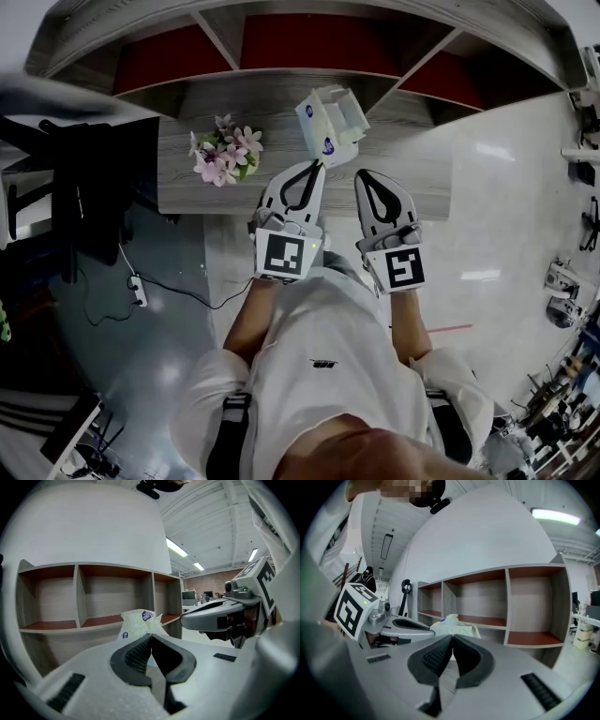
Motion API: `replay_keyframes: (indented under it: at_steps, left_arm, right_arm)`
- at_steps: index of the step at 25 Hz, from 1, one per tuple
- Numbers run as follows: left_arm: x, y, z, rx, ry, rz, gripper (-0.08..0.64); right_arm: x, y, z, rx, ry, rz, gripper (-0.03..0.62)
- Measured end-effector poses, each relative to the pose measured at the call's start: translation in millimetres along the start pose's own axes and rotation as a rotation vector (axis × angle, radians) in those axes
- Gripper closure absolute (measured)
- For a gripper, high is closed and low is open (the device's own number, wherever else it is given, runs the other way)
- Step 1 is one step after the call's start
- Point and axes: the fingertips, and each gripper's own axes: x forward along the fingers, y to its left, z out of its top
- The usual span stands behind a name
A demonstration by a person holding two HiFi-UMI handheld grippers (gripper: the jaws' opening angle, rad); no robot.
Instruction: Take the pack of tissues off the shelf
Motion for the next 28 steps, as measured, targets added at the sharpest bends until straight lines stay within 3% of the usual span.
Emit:
replay_keyframes:
  at_steps: [28]
  left_arm:
    - [38.0,-15.6,-137.5,-0.074,0.149,-0.066,0.529]
  right_arm:
    - [23.0,-4.9,-124.8,0.058,0.148,-0.03,0.566]
